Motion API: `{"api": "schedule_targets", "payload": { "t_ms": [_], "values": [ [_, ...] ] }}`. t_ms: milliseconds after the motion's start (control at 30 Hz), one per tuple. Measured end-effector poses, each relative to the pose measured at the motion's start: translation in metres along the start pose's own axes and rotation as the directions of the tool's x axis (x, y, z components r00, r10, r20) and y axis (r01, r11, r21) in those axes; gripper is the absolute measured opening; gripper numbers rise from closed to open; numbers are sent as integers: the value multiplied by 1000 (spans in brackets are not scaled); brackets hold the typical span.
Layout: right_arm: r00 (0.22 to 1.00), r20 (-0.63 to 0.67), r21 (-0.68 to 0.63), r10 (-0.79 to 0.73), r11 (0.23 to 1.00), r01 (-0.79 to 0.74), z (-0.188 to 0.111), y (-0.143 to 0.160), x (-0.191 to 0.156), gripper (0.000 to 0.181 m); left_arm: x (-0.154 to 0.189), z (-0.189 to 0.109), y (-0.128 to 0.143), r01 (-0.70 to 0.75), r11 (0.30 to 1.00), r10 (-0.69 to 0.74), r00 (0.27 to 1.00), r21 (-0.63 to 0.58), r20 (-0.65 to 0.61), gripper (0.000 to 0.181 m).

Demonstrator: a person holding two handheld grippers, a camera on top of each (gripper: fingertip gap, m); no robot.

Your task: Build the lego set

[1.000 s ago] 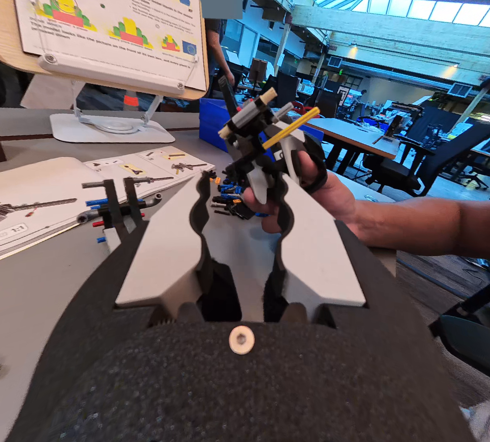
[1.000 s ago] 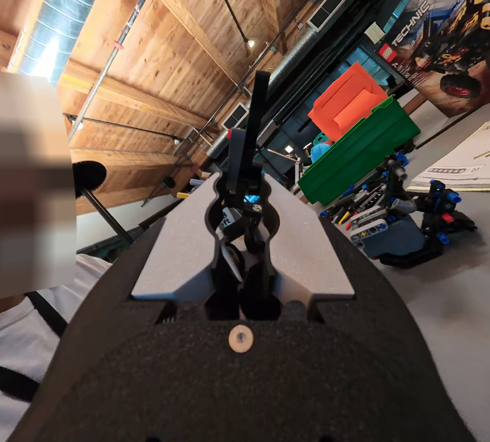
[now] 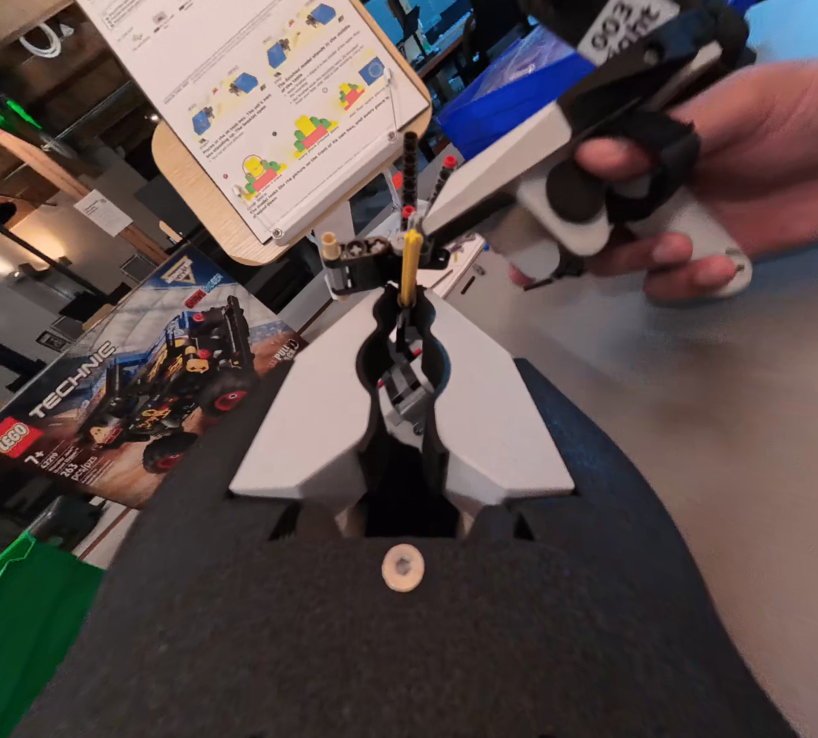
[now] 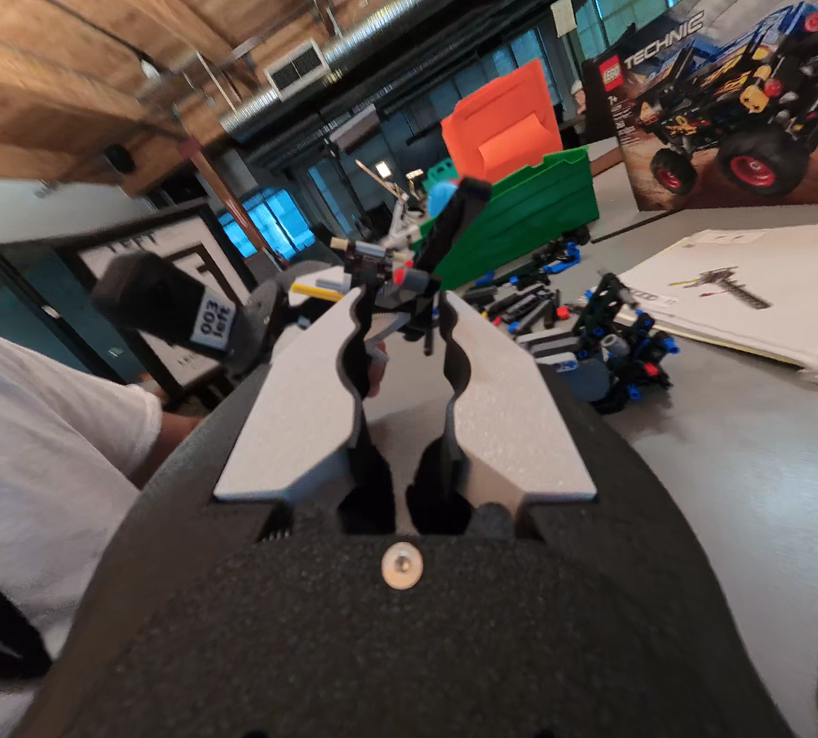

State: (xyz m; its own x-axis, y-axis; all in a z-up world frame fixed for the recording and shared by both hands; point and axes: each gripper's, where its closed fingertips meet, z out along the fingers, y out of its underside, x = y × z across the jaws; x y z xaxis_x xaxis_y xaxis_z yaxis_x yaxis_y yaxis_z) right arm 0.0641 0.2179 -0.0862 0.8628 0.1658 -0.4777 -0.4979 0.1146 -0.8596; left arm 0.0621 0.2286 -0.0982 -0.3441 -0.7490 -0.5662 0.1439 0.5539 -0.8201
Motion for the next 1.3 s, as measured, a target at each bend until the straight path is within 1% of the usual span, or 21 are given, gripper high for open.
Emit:
{"api": "schedule_targets", "payload": {
  "t_ms": [67, 167, 233, 267, 333, 400, 467, 500, 533, 567, 667, 733, 800, 900, 1000, 1200, 1300],
  "values": [
    [991, -40, -58, -126, 991, 124, -4, 0, 2, 36, -4, -3, 11, -11, 1000, 11, 999, 8, -33, 6],
    [940, -141, -201, -311, 939, 281, -14, 1, 9, 28, -17, -7, 34, -21, 998, 20, 1000, -56, -17, 6],
    [895, -175, -282, -411, 891, 355, -12, 8, 12, 30, -22, -10, 44, -43, 995, 43, 999, -85, 4, 6],
    [880, -178, -315, -441, 873, 373, -10, 13, 12, 33, -21, -11, 47, -47, 994, 47, 999, -94, -2, 6],
    [853, -198, -402, -484, 833, 379, -6, 25, 19, 31, -15, -11, 53, -56, 993, 53, 998, -105, -24, 6],
    [806, -205, -480, -556, 774, 412, -7, 34, 28, 34, -9, -11, 57, -67, 991, 61, 997, -115, -56, 6],
    [741, -215, -532, -636, 713, 457, -11, 37, 34, 28, -2, -10, 59, -63, 992, 52, 994, -111, -100, 6],
    [723, -211, -555, -658, 689, 466, -13, 40, 36, 25, -2, -10, 60, -64, 991, 52, 993, -116, -102, 6],
    [725, -195, -571, -660, 677, 464, -13, 44, 35, 19, -3, -10, 61, -67, 990, 55, 994, -123, -96, 6],
    [738, -189, -582, -648, 679, 448, -13, 48, 34, 19, -3, -10, 61, -65, 990, 54, 994, -122, -97, 6],
    [798, -189, -577, -572, 722, 381, -11, 52, 32, 23, -3, -9, 63, -91, 986, 80, 993, -142, -83, 6],
    [826, -182, -550, -533, 752, 364, -9, 52, 29, 25, 3, -7, 63, -119, 982, 106, 990, -144, -93, 6],
    [816, -184, -554, -547, 744, 374, -10, 52, 30, 23, 4, -7, 61, -146, 979, 136, 987, -143, -83, 6],
    [789, -175, -561, -589, 718, 412, -9, 53, 30, 23, 8, -7, 60, -148, 979, 134, 986, -143, -99, 6],
    [767, -183, -574, -615, 700, 424, -9, 53, 33, 24, 6, -8, 58, -165, 977, 155, 985, -138, -80, 6],
    [811, -192, -533, -552, 753, 386, -9, 48, 31, 24, 9, -8, 58, -208, 968, 199, 977, -139, -77, 6],
    [798, -189, -527, -572, 745, 409, -8, 46, 28, 24, 11, -8, 59, -267, 952, 259, 964, -150, -66, 6]
  ]
}}
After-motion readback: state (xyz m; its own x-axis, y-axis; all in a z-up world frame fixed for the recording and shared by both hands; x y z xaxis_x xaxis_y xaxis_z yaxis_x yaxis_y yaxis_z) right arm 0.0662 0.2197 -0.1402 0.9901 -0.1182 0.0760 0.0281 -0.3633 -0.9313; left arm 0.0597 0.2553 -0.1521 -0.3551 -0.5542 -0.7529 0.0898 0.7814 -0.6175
